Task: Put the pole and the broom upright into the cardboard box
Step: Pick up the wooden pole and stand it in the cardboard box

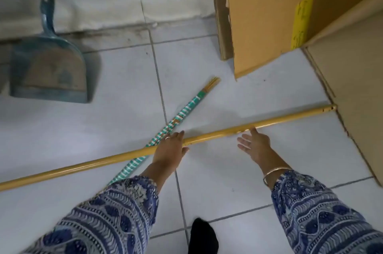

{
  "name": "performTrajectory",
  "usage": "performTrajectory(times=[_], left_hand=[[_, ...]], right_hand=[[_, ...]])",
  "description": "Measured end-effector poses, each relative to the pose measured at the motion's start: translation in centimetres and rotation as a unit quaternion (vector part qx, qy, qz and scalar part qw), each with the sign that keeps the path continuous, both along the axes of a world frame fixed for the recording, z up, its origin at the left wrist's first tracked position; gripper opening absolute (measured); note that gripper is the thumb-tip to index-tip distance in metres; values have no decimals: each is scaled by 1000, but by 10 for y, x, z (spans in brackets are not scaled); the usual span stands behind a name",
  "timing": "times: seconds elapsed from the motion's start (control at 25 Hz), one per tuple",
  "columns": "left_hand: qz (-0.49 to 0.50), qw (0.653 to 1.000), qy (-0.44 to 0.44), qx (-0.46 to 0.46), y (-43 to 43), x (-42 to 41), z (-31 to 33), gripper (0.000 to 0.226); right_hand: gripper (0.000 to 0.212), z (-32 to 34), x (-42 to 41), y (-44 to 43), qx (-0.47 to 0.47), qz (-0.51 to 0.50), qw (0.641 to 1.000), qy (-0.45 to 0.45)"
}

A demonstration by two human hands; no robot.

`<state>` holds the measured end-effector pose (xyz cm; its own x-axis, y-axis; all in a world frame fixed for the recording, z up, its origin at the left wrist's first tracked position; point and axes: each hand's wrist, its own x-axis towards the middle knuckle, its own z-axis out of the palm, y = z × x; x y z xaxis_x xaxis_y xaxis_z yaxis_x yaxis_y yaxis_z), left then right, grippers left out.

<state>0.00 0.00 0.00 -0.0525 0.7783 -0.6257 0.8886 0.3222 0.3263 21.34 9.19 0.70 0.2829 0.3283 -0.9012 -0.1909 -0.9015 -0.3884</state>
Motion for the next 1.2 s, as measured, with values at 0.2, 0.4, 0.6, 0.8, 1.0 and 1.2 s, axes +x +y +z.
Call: performTrajectory(times=[0.2, 0.4, 0.6, 0.8, 1.0, 1.2], left_hand=[[50, 997, -52, -33, 13, 0, -13, 26], [108, 992, -67, -21, 18, -5, 30, 38], [121, 990, -59, -30, 31, -28, 133, 42], [142, 985, -96, -7, 38, -63, 271, 38], [116, 984, -130, 43, 55, -88, 424, 39], [108, 969, -175, 141, 74, -89, 584, 36]], right_hand=[[20, -6, 3, 12, 23, -52, 998, 21], [15, 46, -4, 15, 38, -111, 992, 42], [17, 154, -24, 23, 81, -61, 991, 87], [10, 300, -60, 36, 185, -5, 979, 84], [8, 478, -96, 55, 286, 18, 956, 59], [14, 659, -112, 80, 388, 46, 920, 20]])
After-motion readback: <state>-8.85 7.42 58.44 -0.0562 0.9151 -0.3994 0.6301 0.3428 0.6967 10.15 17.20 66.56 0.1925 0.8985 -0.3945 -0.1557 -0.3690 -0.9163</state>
